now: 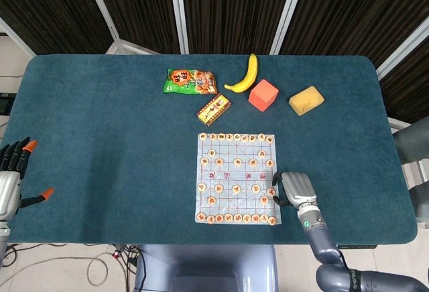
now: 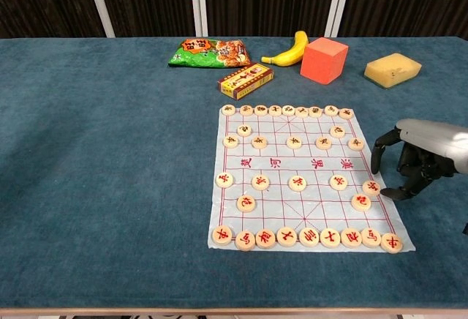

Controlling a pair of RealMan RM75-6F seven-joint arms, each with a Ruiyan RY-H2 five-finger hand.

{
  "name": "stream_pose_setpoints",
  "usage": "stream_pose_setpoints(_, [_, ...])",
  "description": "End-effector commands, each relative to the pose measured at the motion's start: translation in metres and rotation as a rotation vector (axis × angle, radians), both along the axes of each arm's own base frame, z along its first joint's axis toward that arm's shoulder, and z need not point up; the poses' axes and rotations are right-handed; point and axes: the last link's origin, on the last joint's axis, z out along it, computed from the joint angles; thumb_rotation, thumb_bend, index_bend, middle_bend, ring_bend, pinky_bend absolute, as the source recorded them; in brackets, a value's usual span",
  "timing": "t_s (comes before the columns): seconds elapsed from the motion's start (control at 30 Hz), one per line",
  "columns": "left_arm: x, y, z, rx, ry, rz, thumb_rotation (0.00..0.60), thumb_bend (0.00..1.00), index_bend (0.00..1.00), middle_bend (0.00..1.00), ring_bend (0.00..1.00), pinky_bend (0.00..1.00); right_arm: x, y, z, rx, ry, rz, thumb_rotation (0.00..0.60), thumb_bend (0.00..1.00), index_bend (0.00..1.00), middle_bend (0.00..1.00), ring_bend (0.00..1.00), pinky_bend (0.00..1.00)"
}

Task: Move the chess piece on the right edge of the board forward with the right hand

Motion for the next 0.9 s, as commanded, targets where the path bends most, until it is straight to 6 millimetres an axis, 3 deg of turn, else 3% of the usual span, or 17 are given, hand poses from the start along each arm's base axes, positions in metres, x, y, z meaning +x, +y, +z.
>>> stream_pose_setpoints(0.03, [0.000, 0.000, 0.000, 0.000, -0.003, 0.001, 0.600, 0.00, 0.00, 0.00, 0.00, 0.00, 0.000, 0.000, -0.002, 0.000, 0.003, -0.001, 0.600, 0.34, 0.46, 1.00, 1.00, 0.88])
stream_pose_setpoints(0.9, [0.000, 0.003, -0.002, -0.003, -0.017, 0.009, 0.600, 0.00, 0.00, 0.00, 0.00, 0.00, -0.003, -0.002, -0.016, 0.008, 0.012, -0.028, 0.600, 0.34, 0.53, 1.00, 1.00, 0.88])
